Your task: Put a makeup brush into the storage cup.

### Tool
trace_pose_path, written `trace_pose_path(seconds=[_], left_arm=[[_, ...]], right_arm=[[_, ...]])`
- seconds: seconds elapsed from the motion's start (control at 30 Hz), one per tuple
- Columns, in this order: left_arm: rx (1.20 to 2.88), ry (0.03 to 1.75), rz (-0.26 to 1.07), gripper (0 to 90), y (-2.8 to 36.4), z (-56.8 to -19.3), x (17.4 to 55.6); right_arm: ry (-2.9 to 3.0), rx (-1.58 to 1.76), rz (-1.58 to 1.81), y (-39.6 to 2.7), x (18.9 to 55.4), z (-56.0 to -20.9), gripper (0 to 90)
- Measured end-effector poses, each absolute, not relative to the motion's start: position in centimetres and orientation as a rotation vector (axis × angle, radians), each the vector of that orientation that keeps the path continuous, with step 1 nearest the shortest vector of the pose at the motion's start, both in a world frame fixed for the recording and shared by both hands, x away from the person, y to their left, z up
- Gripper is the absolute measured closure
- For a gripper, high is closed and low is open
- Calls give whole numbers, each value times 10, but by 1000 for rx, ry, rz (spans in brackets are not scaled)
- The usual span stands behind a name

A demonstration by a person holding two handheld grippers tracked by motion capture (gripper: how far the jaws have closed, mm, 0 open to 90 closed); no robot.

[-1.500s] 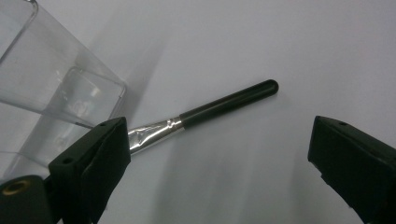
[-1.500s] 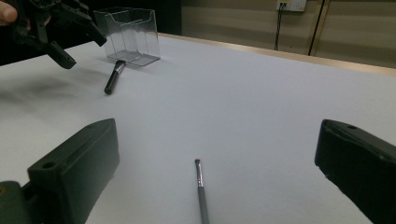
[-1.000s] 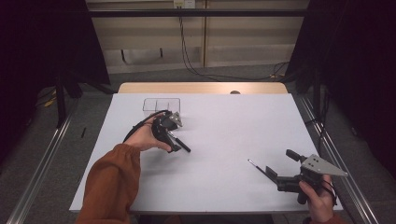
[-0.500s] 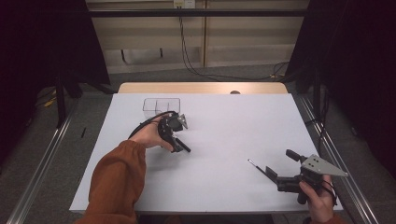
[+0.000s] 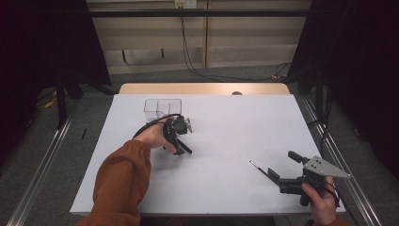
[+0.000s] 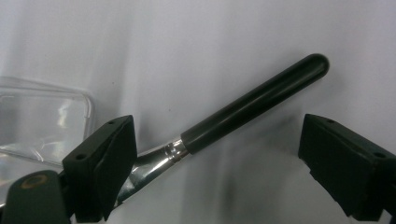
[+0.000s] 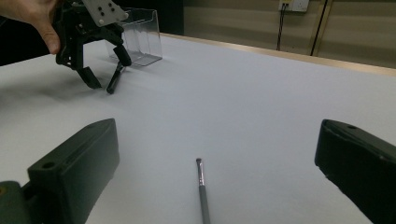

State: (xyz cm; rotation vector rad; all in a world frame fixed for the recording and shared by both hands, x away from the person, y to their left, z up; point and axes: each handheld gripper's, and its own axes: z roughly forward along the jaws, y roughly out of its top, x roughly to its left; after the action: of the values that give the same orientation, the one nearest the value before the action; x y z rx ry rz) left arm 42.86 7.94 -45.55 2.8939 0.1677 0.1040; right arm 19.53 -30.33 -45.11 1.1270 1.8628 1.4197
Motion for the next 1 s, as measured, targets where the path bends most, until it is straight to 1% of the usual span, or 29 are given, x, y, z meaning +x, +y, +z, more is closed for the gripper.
trace_pose_path(seconds=[0.23, 0.33, 0.43, 0.53, 0.57, 0.6, 0.63, 0.73, 0.9, 0.93, 1.0], left_arm=[[2911, 214, 56, 83, 79, -458, 433], [2915, 240, 33, 94, 78, -459, 435], [2916, 265, -19, 142, 79, -458, 437], [2925, 280, -29, 154, 78, -458, 437], [2933, 294, -12, 158, 76, -458, 436], [2946, 292, -36, 166, 75, -457, 436], [2950, 296, -17, 181, 74, -457, 436], [2964, 297, -46, 214, 72, -455, 436], [2975, 306, -60, 288, 71, -453, 434], [2968, 318, -44, 302, 71, -453, 433], [2971, 325, -63, 352, 71, -451, 434]], right_arm=[[1865, 1128, 1420, -303, 195, -451, 0], [1866, 1127, 1419, -303, 195, -451, 0], [1866, 1123, 1422, -303, 195, -451, 0], [1866, 1127, 1422, -303, 195, -451, 0], [1867, 1126, 1421, -303, 195, -451, 0], [1867, 1126, 1421, -303, 195, -451, 0], [1866, 1124, 1422, -303, 195, -451, 0], [1866, 1123, 1422, -303, 195, -451, 0], [1867, 1124, 1420, -303, 195, -451, 0], [1869, 1122, 1420, -303, 195, -451, 0], [1869, 1122, 1418, -303, 195, -451, 0]])
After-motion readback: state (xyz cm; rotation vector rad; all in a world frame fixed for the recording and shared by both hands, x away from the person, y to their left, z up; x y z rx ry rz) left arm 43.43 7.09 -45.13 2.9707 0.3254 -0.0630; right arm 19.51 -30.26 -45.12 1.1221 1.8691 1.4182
